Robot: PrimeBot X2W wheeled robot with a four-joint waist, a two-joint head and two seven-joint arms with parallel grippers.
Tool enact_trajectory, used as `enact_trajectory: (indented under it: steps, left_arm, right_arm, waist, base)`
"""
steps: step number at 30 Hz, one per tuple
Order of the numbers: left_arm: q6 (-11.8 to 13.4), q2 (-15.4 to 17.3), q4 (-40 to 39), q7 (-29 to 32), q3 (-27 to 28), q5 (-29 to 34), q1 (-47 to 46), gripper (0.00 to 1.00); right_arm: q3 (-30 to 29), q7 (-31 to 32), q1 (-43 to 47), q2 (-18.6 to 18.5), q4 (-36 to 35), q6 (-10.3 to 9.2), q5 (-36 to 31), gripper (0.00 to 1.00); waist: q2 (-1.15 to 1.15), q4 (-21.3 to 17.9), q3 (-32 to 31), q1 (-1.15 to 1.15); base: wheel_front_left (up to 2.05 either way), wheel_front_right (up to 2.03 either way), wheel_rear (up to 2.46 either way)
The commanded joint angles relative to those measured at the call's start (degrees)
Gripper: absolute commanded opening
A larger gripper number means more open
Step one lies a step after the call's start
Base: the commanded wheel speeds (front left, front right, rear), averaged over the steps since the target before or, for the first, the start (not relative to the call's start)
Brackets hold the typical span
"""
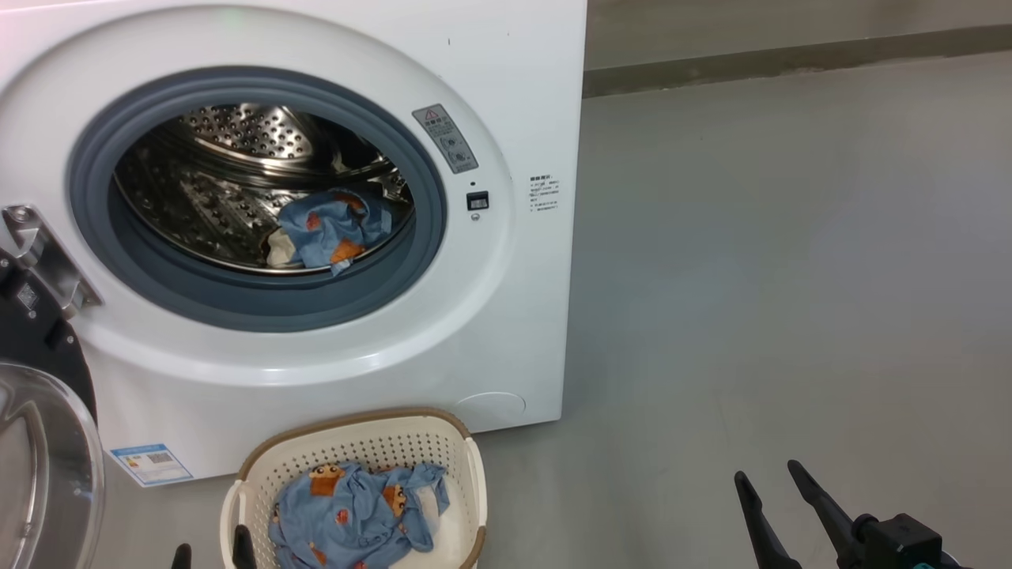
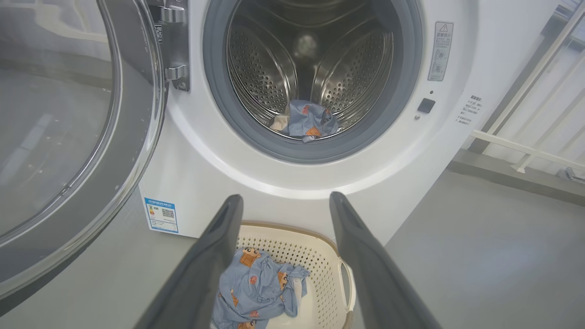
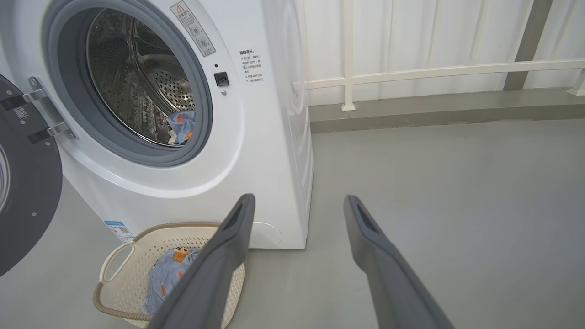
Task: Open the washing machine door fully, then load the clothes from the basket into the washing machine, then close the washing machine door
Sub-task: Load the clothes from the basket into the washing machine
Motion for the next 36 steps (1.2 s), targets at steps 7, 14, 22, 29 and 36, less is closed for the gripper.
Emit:
enact_trajectory:
  steps: [7,14,22,29,36]
  left_arm:
    - [-0.1,0.5,-0.91,-0.36,-0.29,-0.58,-3.03,1.0]
    - [-0.18,0.5,1.37,-0.36,-2.62,-0.17,-6.63,1.0]
    - [-0.62,0.5,5.36,-0.36,-3.36,0.81,-11.53,1.0]
    - [-0.85,0.5,12.12,-0.36,-2.39,1.79,-18.04,1.0]
    - [-1.36,0.53,21.72,-0.36,-1.06,2.41,-26.67,1.0]
  right_arm:
    - [1.85,-0.28,-1.29,-0.58,-1.59,0.09,-0.18,1.0]
    - [2.51,-0.28,-2.96,-0.04,-1.92,0.09,0.12,1.0]
    - [3.21,-0.28,-6.86,0.46,-2.35,0.09,0.4,1.0]
    - [4.14,-0.28,-10.05,1.08,-2.26,0.09,0.78,1.0]
    - [5.48,-0.28,-13.83,1.3,-2.38,0.09,1.18,1.0]
  waist:
    - [0.0,-0.92,2.52,0.0]
    - [0.0,-1.93,7.75,0.0]
    - [0.0,-3.46,14.01,0.0]
    - [0.0,-4.44,19.16,0.0]
    - [0.0,-6.01,25.37,0.0]
  base:
    - [0.0,0.0,0.0]
    - [0.0,0.0,0.0]
    - [0.0,0.0,0.0]
    - [0.0,0.0,0.0]
    - [0.0,0.0,0.0]
